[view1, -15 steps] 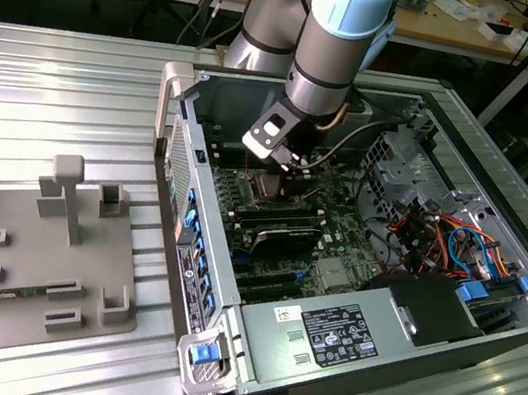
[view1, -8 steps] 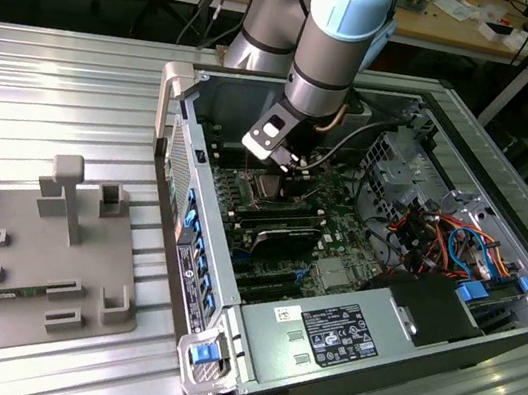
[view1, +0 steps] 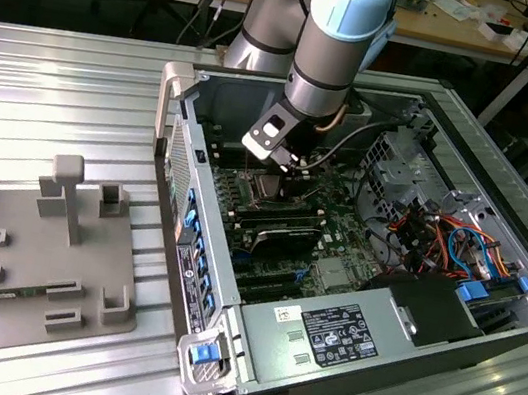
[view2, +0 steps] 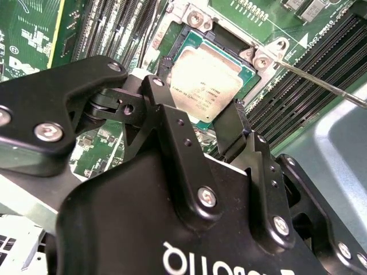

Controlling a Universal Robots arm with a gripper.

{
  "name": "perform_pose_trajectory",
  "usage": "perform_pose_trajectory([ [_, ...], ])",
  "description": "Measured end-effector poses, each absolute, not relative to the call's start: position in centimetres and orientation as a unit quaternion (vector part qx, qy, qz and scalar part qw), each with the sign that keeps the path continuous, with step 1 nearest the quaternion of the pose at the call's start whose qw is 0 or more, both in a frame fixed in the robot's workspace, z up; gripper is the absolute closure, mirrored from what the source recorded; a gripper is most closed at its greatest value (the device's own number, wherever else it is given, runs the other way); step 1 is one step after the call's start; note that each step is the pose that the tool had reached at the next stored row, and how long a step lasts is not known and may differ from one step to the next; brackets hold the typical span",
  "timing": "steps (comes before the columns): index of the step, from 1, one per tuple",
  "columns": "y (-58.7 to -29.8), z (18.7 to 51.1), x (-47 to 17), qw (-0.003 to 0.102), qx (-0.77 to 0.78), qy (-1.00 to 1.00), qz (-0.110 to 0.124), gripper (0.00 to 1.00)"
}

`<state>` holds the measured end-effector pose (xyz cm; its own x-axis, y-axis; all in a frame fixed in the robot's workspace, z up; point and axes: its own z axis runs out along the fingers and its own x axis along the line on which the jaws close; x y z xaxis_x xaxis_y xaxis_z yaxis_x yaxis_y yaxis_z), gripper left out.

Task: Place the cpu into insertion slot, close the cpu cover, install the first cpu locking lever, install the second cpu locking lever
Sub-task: 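Place the cpu into insertion slot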

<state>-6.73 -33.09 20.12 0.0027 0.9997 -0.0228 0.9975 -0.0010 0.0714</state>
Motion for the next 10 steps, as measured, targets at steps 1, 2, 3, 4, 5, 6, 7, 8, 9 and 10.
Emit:
perform_pose_trajectory([
  [1, -33.09, 20.09, -6.71, 0.033, 0.707, 0.706, 0.017, 0.45],
  [2, -33.09, 20.06, -6.69, 0.033, 0.707, 0.706, 0.017, 0.45],
  [3, -33.09, 20.02, -6.69, 0.033, 0.707, 0.706, 0.017, 0.45],
  [4, -33.09, 19.98, -6.68, 0.033, 0.707, 0.706, 0.017, 0.45],
  [5, -33.09, 19.98, -6.68, 0.033, 0.707, 0.706, 0.017, 0.45],
  [6, -33.1, 19.97, -6.68, 0.033, 0.707, 0.706, 0.017, 0.45],
  [7, -33.09, 19.95, -6.66, 0.033, 0.707, 0.706, 0.017, 0.45],
  [8, -33.09, 19.94, -6.66, 0.033, 0.707, 0.706, 0.017, 0.45],
  [9, -33.09, 19.94, -6.66, 0.033, 0.707, 0.706, 0.017, 0.45],
  [10, -33.09, 19.92, -6.66, 0.033, 0.707, 0.706, 0.017, 0.45],
])
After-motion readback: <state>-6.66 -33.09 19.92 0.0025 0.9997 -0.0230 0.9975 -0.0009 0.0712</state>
